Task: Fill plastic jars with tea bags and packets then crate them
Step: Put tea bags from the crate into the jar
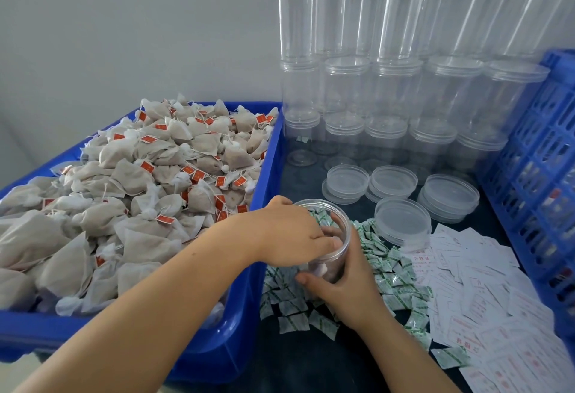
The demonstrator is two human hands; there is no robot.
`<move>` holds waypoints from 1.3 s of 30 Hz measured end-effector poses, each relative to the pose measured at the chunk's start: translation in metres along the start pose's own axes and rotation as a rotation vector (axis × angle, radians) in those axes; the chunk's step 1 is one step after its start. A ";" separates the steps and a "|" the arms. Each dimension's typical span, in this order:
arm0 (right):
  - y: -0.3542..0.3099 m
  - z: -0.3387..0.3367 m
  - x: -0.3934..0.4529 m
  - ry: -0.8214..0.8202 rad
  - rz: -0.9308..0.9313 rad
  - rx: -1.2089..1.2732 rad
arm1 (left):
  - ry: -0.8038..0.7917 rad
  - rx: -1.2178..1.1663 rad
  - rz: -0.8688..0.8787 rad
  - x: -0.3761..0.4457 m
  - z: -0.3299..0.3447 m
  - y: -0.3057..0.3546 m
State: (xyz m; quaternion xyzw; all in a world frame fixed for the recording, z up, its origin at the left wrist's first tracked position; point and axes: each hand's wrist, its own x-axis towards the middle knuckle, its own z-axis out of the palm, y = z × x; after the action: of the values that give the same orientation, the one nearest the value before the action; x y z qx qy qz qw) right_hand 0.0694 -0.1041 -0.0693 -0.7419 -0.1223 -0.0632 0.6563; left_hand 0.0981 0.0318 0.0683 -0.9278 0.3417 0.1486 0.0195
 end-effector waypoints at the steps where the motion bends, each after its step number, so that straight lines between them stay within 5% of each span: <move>1: 0.000 0.000 0.000 -0.006 0.002 0.008 | 0.017 -0.017 0.005 0.000 0.000 0.000; 13: -0.005 0.002 -0.001 0.013 -0.025 0.034 | 0.359 -0.370 0.091 -0.011 -0.012 -0.015; 19: -0.001 0.002 -0.001 0.036 0.027 -0.036 | 0.766 -0.423 -0.141 -0.015 -0.017 -0.052; 22: -0.002 0.002 -0.002 0.031 0.039 -0.044 | 0.843 -0.349 -0.306 -0.010 -0.013 -0.074; 27: -0.003 0.001 -0.002 0.027 0.042 -0.036 | 0.701 -0.177 -0.613 0.004 0.008 -0.099; 34: -0.003 0.000 -0.003 0.023 0.060 -0.036 | 0.268 -0.035 -0.925 0.009 0.030 -0.115; 39: -0.005 0.001 -0.003 0.021 0.054 -0.030 | 0.143 0.116 -1.009 0.006 0.032 -0.117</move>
State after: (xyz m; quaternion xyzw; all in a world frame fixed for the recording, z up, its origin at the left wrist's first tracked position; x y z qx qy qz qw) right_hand 0.0656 -0.1028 -0.0656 -0.7538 -0.0945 -0.0549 0.6479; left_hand 0.1692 0.1221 0.0280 -0.9825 -0.1403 0.0377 0.1167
